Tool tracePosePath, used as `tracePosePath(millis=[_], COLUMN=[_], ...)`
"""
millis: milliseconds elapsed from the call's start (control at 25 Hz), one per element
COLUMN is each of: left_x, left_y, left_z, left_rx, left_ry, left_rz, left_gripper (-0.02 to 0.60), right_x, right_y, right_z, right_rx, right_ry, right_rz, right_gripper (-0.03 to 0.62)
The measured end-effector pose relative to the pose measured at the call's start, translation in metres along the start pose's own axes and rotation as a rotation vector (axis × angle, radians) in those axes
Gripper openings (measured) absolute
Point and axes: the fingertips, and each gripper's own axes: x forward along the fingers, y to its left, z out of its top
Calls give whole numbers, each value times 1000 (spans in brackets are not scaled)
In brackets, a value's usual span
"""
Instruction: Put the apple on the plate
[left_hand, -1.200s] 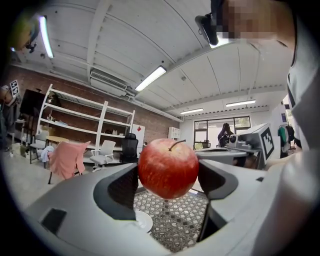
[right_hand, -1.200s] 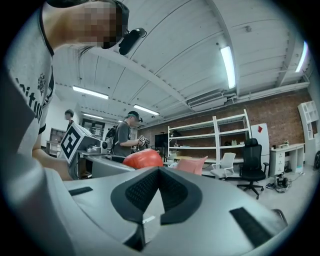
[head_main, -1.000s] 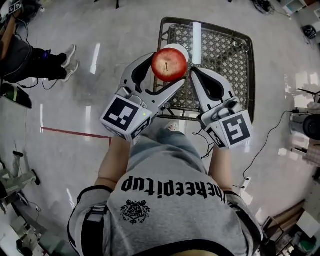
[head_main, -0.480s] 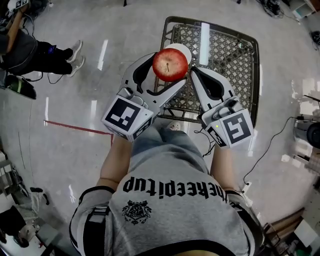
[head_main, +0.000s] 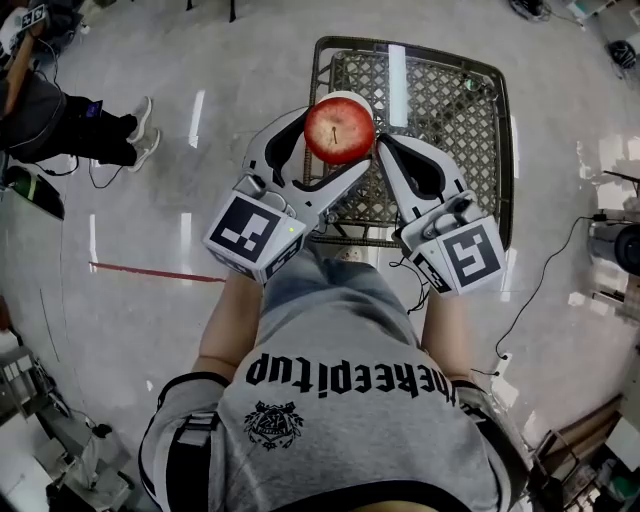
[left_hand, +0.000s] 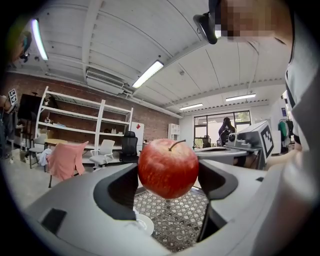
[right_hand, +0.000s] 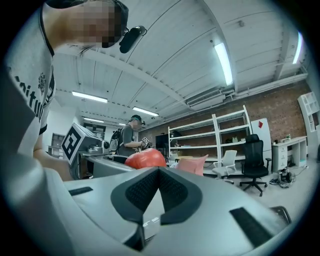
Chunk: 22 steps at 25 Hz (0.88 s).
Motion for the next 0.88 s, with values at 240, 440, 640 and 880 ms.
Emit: tracePosePath(millis=[240, 440, 640, 880], left_x=[14, 23, 26, 31], left_y=[15, 31, 48, 66], left_z=[3, 1, -3, -5], left_rx=[12, 14, 14, 13], left_ry=[-5, 7, 7, 18], left_rz=[-67, -120, -166, -232], left_gripper=[403, 403, 403, 403], right_x=[11, 27, 42, 58], right_y=[-13, -19, -19, -24], right_z=[-1, -3, -9, -10], right_rx=[1, 8, 11, 25], right_ry=[6, 15, 22, 25], right_rz=[-69, -119, -168, -240], right_gripper=[5, 5, 5, 5])
